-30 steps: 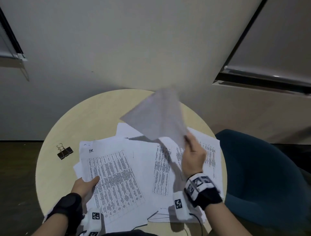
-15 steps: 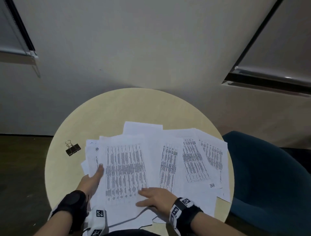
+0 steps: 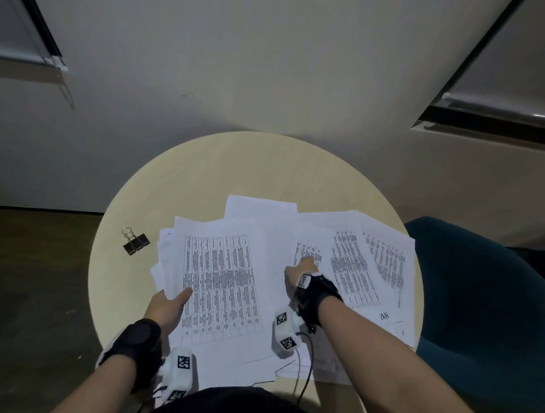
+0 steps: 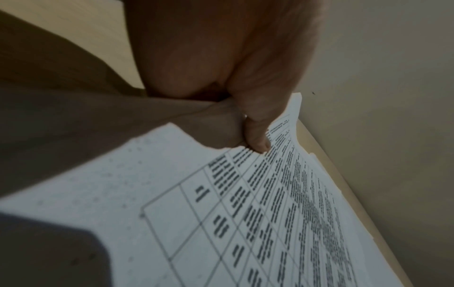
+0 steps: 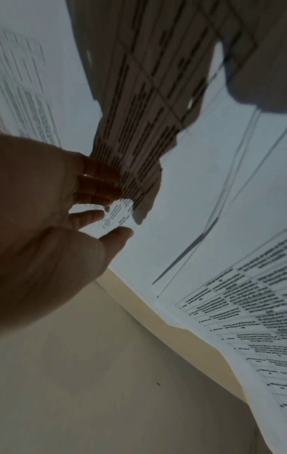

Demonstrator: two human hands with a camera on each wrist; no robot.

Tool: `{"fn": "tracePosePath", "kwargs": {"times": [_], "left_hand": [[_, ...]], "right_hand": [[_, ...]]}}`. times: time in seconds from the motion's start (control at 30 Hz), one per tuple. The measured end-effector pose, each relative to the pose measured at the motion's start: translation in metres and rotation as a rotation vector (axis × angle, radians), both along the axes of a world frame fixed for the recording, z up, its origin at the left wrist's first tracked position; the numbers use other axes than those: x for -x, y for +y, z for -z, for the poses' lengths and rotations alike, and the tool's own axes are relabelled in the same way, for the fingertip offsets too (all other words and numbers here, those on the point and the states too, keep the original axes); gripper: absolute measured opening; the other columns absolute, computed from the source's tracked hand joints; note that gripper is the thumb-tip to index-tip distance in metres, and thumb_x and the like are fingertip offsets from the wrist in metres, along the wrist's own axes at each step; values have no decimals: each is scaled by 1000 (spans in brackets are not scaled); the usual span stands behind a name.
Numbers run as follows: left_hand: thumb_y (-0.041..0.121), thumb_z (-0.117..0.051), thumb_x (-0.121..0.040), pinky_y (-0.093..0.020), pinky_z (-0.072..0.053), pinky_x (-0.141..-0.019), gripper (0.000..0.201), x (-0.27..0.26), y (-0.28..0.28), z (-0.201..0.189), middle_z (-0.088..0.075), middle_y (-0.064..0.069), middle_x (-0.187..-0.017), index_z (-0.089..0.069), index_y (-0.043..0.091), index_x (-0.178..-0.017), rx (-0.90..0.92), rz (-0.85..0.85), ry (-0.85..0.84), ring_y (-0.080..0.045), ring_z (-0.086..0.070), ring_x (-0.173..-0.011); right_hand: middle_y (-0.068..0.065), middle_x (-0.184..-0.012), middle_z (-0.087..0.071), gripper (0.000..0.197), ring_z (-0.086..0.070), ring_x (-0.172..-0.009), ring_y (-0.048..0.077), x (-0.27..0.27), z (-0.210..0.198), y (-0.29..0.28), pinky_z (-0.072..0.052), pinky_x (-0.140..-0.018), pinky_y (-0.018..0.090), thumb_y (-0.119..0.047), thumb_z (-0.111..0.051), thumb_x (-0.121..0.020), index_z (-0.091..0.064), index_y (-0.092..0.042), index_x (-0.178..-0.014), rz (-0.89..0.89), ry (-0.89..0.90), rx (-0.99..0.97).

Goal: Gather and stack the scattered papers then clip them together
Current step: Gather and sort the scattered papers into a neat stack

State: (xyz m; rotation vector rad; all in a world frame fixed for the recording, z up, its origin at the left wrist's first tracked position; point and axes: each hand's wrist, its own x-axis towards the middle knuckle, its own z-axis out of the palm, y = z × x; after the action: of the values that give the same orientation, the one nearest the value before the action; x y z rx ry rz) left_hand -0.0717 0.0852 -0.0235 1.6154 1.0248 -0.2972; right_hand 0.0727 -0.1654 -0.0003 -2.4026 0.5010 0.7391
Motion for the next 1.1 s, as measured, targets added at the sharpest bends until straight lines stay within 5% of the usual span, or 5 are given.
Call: {"fn": "tracePosePath", "kwargs": {"times": [0.2,0.47,0.6,0.8,1.1], "left_hand": [[36,-58,-93,-35,-38,-87,52,-1,1,-1,-59,-13,-128,-51,3,-132,3,5,-27,-33,-56,-111],[31,-59,-93,-32,-38,-85,46,0,0,0,-63,-17,-121,-54,0,-128,-15,14,-43,-28,-55,-95],[29,-58,-94,-32,-38,-89,46,3,-2,0,-62,-16,-124,-54,0,-129,0,-9,-58,-29,-57,-102],[50,-59,-87,-56,-39,-102,77,3,1,6,-45,-15,-145,-34,6,-145,45,-55,5,-41,-45,-128],[46,-55,-91,-51,-39,-102,76,-3,1,2,-39,-17,-149,-29,1,-146,19,9,63,-41,-42,-131]], "right_hand": [[1,-73,-53,16,-48,-58,10,4,4,7,-42,-57,20,-20,-58,-89,-54,-17,-74,-75,125,-108],[16,-128,-51,92,-58,-90,31,10,16,18,-55,-76,46,-40,-69,-63,-22,-26,-140,145,76,-129],[7,-72,-66,47,-61,-57,19,8,2,10,-53,-72,33,-41,-70,-73,-53,-11,-105,-22,94,-118],[22,-107,-65,26,-63,-98,37,-17,-71,-18,-52,-82,41,-14,-43,-98,-63,1,-106,148,-606,4],[5,-88,-60,32,-64,-76,26,24,-105,17,-50,-61,33,-11,-48,-94,-43,-11,-125,-794,-504,570]]}}
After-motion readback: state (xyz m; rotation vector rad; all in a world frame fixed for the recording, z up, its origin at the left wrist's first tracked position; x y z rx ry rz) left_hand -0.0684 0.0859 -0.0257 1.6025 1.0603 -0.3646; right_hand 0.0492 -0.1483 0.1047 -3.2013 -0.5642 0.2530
